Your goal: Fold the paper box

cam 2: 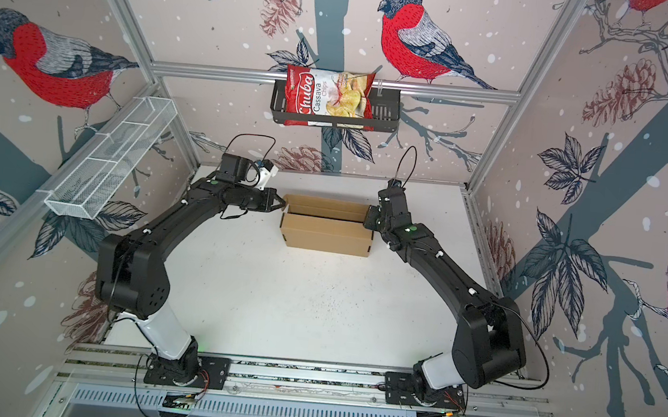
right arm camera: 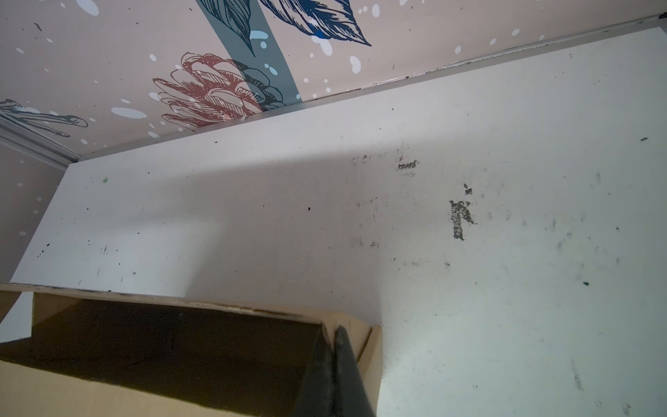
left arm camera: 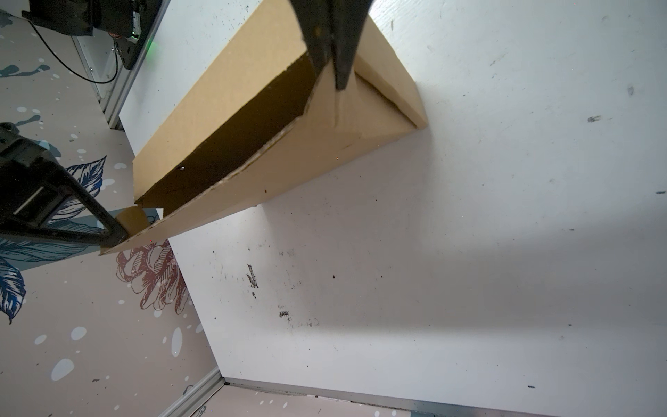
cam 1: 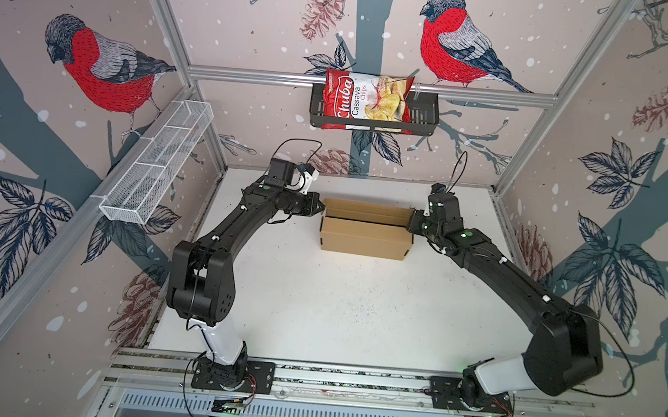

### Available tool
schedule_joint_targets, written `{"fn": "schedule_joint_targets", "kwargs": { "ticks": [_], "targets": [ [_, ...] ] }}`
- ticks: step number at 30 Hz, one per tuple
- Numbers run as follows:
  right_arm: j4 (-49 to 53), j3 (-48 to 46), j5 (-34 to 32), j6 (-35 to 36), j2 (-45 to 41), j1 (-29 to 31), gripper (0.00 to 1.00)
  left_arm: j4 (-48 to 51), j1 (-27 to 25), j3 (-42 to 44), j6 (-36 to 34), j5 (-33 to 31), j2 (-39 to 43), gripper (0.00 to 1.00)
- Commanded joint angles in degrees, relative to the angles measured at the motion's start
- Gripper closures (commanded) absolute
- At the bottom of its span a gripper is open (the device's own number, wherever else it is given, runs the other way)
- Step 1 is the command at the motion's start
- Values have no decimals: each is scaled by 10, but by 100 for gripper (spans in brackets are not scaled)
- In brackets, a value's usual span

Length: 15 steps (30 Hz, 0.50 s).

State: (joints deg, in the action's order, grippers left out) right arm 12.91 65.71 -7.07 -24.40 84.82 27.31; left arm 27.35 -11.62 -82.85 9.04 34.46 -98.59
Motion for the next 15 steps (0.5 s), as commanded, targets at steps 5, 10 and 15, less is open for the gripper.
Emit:
{"fn": "schedule_joint_targets", "kwargs": {
  "ticks": [5,10,15],
  "targets": [
    [-9,4,-1,-9,3,-1,100,-14,0,-14,6,19,-6,100],
    [-9,6,1,-9,5,-2,100,-14,-1,-15,7,19,-7,100],
    [-11,-1,-1,-11,2,-2,100,-23,-5,-3,12,22,-2,100]
  ]
}}
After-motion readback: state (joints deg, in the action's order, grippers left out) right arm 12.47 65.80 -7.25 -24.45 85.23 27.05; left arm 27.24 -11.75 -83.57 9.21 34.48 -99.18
